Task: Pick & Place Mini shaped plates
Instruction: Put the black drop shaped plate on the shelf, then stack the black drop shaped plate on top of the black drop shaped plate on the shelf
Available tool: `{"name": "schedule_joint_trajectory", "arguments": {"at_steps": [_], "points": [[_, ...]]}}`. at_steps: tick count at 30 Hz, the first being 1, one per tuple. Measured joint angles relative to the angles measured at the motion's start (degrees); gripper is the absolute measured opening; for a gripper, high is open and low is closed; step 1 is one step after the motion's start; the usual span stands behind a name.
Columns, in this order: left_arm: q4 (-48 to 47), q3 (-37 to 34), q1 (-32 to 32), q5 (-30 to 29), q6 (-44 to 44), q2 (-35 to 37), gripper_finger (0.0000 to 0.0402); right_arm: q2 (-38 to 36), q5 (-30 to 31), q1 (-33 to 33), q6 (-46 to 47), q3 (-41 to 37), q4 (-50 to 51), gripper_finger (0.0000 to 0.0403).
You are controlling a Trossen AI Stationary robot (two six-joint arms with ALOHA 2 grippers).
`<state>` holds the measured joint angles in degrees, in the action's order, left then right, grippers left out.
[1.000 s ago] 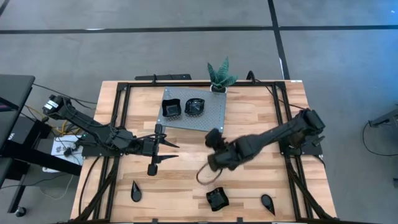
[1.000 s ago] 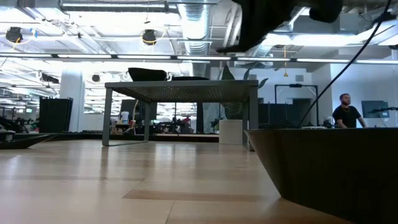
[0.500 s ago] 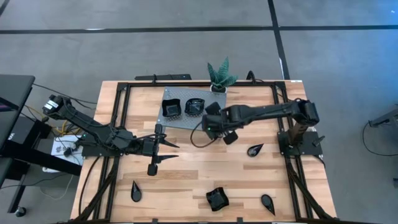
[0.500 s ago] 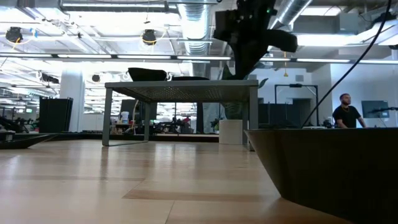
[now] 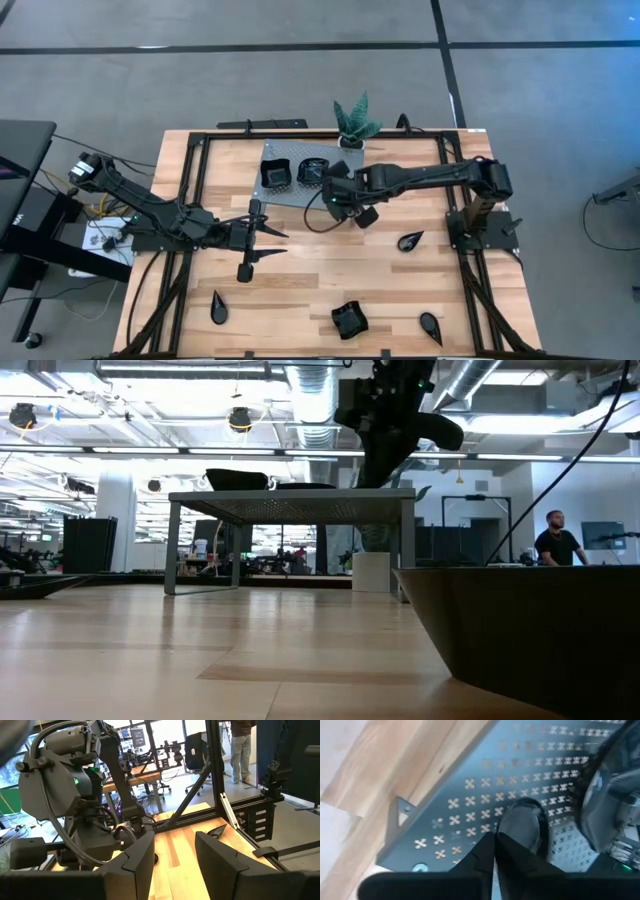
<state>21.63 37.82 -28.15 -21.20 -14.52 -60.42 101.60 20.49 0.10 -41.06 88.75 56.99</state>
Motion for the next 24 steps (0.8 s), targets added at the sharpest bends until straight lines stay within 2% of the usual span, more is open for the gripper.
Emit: {"name": "schedule_joint_trajectory", "arguments": {"at_steps": [9,14,20,24], "points": [[0.0,0.0,0.0,0.0,0.0,0.0,0.0144,0.0,-1.1,-0.4,1.2,0.0,-0.4,0.0077],[0.0,0.0,0.0,0.0,0.0,0.0,0.0144,0.0,0.8,-2.3,2.3,0.0,-0.4,0.0088],[0.0,0.0,0.0,0.0,0.0,0.0,0.0144,-2.5,9.0,-8.6,2.0,0.0,-0.2,0.0087],[0.0,0.0,0.0,0.0,0.0,0.0,0.0144,-6.0,10.9,-15.0,10.7,0.0,-0.3,0.0087]]}}
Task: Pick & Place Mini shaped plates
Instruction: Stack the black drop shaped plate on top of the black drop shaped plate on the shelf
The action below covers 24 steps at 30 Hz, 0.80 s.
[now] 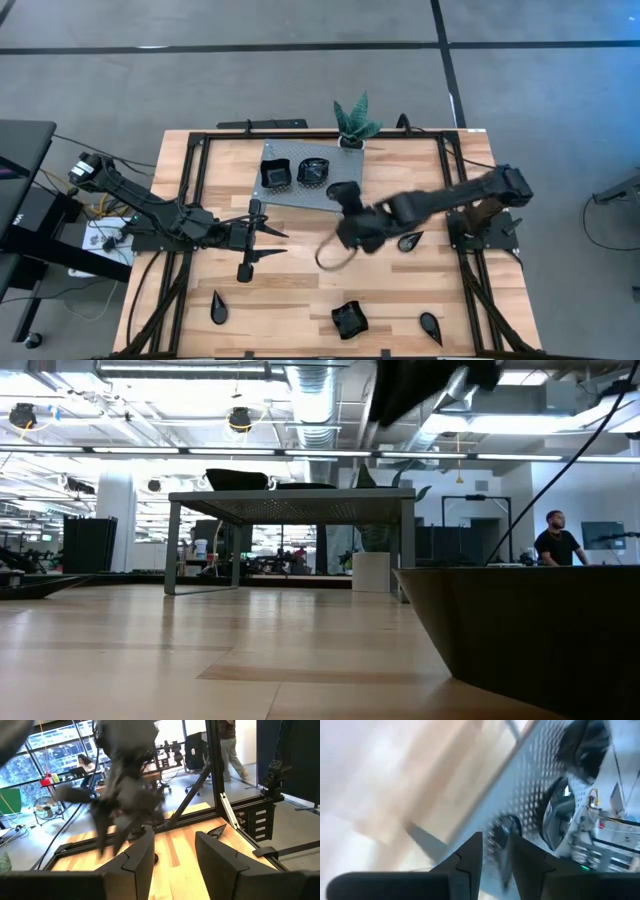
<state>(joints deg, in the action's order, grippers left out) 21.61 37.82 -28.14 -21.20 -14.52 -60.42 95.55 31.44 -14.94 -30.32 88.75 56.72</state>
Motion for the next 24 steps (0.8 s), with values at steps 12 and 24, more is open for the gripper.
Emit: {"name": "schedule_joint_trajectory", "arguments": {"at_steps": [12,24], "points": [[-0.1,0.0,0.0,0.0,1.7,0.0,0.0144,-0.4,-6.2,-17.3,47.9,-2.8,23.6,0.0087],[0.0,-0.1,0.1,0.0,1.4,0.0,0.0144,-0.7,-14.8,-24.3,54.3,-31.5,10.3,0.0087]]}}
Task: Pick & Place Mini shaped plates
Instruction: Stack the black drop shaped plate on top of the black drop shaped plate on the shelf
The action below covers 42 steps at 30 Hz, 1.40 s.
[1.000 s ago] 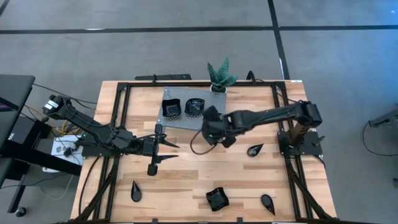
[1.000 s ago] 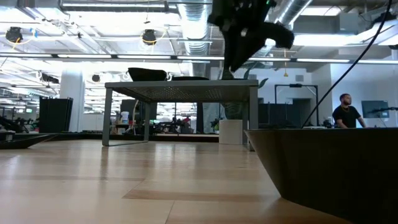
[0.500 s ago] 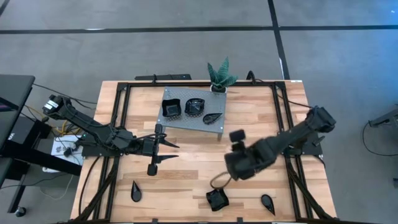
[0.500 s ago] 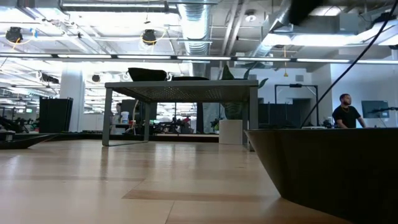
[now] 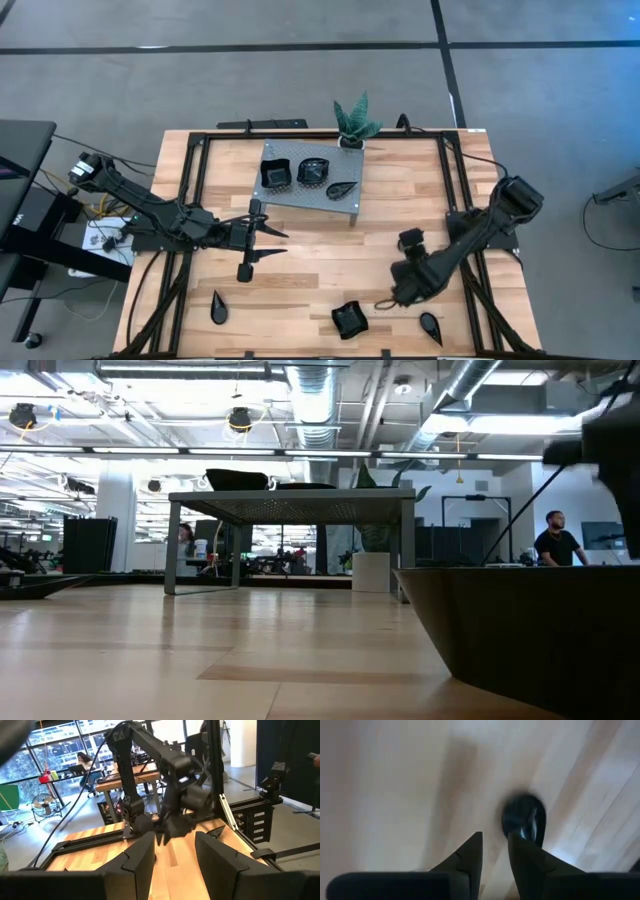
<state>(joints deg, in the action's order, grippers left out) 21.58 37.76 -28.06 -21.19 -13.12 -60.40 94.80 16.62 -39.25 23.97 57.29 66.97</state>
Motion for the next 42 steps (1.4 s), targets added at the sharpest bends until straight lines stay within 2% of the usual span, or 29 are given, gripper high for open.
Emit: {"name": "schedule_joint_trajectory", "arguments": {"at_steps": [5,8,12,18,25,32,42], "points": [[0.3,0.0,0.6,0.0,-0.1,0.0,0.0144,0.0,-5.4,3.5,-0.7,-6.7,-1.3,0.0087],[0.3,0.0,1.1,0.0,-0.1,0.0,0.0144,0.0,-6.5,5.9,-5.1,-9.8,-6.5,0.0087],[0.3,0.0,1.3,0.0,-0.1,0.0,0.0144,-0.1,-5.2,8.1,-10.8,-10.7,-9.3,0.0087],[0.3,0.0,1.3,0.0,0.0,0.0,0.0144,-0.1,-4.6,9.6,-10.9,-10.8,-8.9,0.0087],[0.3,0.0,1.3,0.0,0.5,0.0,0.0144,0.0,-4.3,7.7,-8.1,-9.6,-9.0,0.0087],[0.3,0.0,1.3,0.0,0.6,0.0,0.0144,0.0,5.6,4.8,-10.7,-8.2,-8.4,0.0087],[0.3,0.0,1.3,0.0,0.6,0.0,0.0144,0.0,3.2,8.7,-10.6,-11.7,-10.1,0.0087]]}}
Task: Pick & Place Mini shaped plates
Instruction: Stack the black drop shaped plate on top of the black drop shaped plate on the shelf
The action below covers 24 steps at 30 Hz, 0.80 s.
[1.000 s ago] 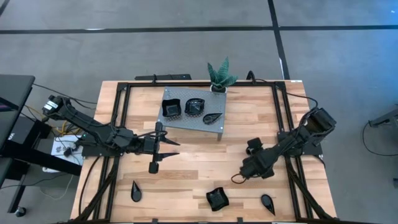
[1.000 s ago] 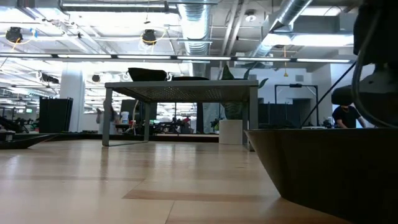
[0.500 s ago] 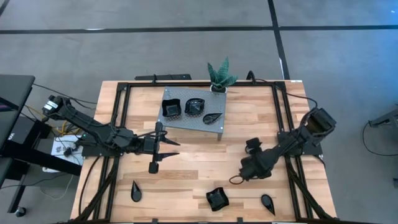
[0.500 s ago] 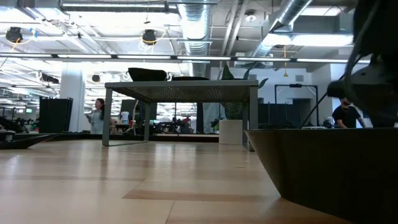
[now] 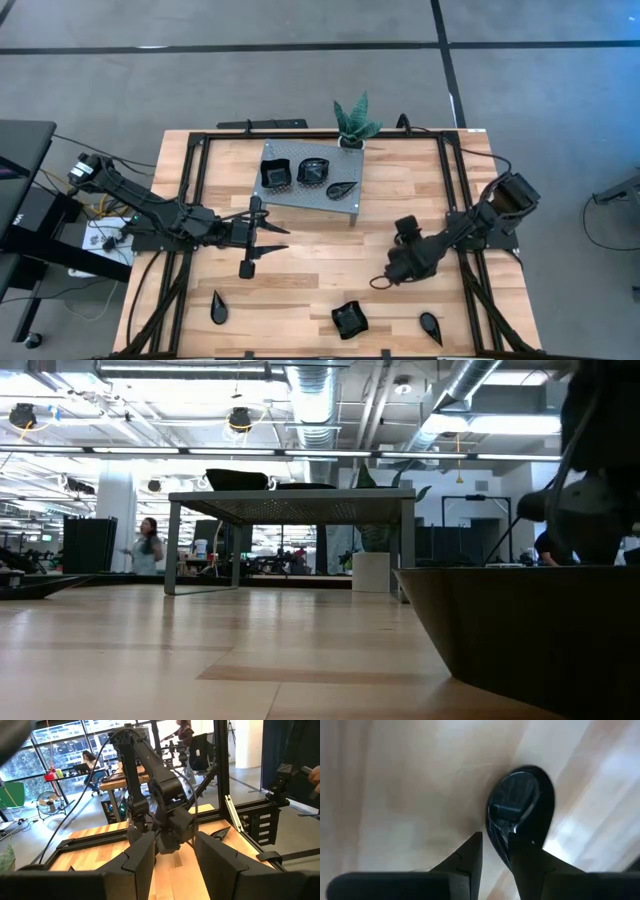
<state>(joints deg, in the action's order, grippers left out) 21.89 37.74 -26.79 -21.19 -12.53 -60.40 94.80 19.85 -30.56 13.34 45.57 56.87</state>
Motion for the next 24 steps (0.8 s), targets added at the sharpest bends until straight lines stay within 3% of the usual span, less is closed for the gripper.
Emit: {"name": "schedule_joint_trajectory", "arguments": {"at_steps": [7,14,18,24], "points": [[0.0,0.0,0.0,0.0,-0.5,0.0,0.0144,0.0,1.8,2.4,-3.3,-1.0,-2.0,0.0083],[0.0,0.0,0.0,0.0,-0.5,0.0,0.0144,0.0,0.1,3.8,-3.4,-1.1,-3.0,0.0015],[0.0,0.0,0.0,0.0,-0.5,0.0,0.0144,0.0,-0.7,3.6,-3.3,-0.7,-3.3,0.0011],[0.0,0.0,0.0,0.0,-0.5,0.0,0.0144,0.1,-2.5,3.1,-3.4,7.3,-3.1,0.0004]]}}
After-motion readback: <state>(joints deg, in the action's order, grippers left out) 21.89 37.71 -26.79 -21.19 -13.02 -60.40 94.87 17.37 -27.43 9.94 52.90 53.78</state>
